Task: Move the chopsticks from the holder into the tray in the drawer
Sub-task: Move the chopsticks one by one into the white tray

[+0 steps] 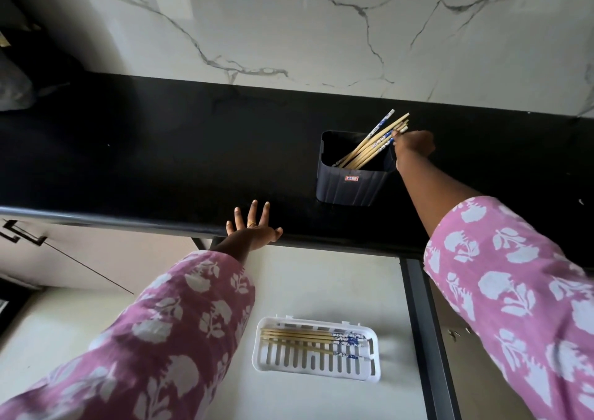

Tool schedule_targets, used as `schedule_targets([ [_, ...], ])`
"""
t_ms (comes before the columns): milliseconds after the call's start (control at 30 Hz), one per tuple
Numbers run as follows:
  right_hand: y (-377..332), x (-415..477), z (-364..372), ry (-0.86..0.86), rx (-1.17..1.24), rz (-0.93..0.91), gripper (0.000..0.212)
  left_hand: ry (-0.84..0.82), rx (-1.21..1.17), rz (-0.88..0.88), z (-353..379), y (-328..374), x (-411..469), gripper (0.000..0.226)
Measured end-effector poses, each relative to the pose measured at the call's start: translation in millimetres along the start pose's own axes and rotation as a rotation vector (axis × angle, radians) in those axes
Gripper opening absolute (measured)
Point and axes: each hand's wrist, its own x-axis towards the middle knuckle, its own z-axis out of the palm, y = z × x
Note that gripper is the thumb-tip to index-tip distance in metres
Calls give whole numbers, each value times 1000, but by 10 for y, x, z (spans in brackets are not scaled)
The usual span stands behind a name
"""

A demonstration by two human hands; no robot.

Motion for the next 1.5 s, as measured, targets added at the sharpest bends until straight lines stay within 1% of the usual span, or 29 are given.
schedule_targets([
  [100, 34, 42, -2, -27, 90, 22, 38, 9, 8, 2, 3, -2, 13, 65],
  [200, 42, 56, -37, -18, 129, 5, 32, 14, 5, -3, 23, -6, 28, 65],
  [433, -237, -233, -372, 101, 173, -152, 24, 55, -13, 10, 69, -8, 39, 67],
  [567, -346, -408, -604, 165, 210, -272, 23, 51, -5, -38, 62, 41, -11, 65],
  [667, -410, -536, -788, 232, 276, -336, 23, 16, 5, -99, -97, 214, -12, 69],
  [733, -455, -628, -912, 282, 323, -335, 23, 17, -32, -90, -258, 418, -53, 57],
  [800, -483, -729, -998, 320, 388, -317, 23, 73, -128, -44, -375, 634, -182, 49],
  [833, -484, -789, -1027, 326, 435, -298, 23, 111, -225, -39, -410, 724, -238, 49],
  [900, -470, -930, -1068, 326, 569, -230, 21, 181, -537, -18, -454, 866, -335, 50],
  [933, -448, -999, -1073, 332, 658, -179, 19, 189, -713, 26, -473, 922, -369, 47],
  [1033, -319, -1235, -1093, 319, 940, 5, 11, 76, -1169, 232, -540, 1113, -557, 36],
  [1067, -257, -1319, -1095, 284, 1021, 80, 8, 59, -1266, 291, -577, 1173, -653, 35],
  [1100, -180, -1389, -1090, 244, 1082, 171, 11, 52, -1337, 341, -610, 1232, -739, 36],
  [1167, -11, -1524, -1081, 156, 1155, 383, 20, 72, -1449, 429, -676, 1329, -897, 38],
  [1233, 141, -1644, -1075, 63, 1235, 571, 24, 134, -1547, 498, -741, 1379, -1021, 35],
  [1300, 286, -1712, -1043, -33, 1323, 683, 21, 203, -1621, 549, -806, 1388, -1117, 28],
  [1367, 392, -1781, -1007, -154, 1343, 727, 18, 235, -1647, 613, -849, 1382, -1192, 15],
  [1433, 459, -1803, -952, -260, 1217, 736, 21, 258, -1629, 663, -879, 1365, -1260, 14],
  [1500, 491, -1803, -899, -329, 934, 685, 27, 290, -1570, 681, -894, 1340, -1313, 17],
])
